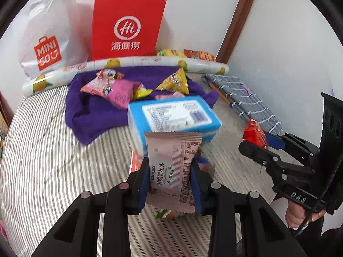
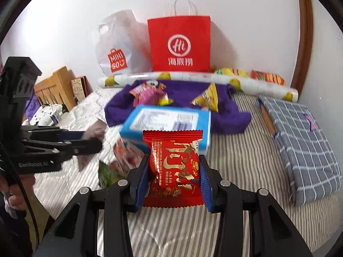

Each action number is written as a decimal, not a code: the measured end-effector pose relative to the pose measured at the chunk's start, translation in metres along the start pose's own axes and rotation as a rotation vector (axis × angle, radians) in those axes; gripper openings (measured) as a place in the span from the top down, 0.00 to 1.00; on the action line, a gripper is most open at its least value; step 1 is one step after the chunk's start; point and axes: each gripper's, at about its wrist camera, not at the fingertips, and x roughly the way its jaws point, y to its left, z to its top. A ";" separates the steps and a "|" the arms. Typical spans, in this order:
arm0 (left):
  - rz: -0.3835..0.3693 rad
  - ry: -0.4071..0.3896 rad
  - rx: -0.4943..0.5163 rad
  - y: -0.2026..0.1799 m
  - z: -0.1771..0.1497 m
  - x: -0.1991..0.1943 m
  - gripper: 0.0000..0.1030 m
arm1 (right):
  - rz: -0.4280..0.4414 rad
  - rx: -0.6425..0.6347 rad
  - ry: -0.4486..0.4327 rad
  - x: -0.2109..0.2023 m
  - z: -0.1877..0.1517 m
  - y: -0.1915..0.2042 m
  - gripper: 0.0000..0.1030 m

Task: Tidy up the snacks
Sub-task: 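Carry the red packet and pale pink packet in both tools over the purple towel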

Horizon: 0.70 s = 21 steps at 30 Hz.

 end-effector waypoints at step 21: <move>0.005 -0.061 -0.017 0.010 0.091 0.014 0.68 | -0.024 -0.020 -0.061 0.024 0.098 -0.016 0.59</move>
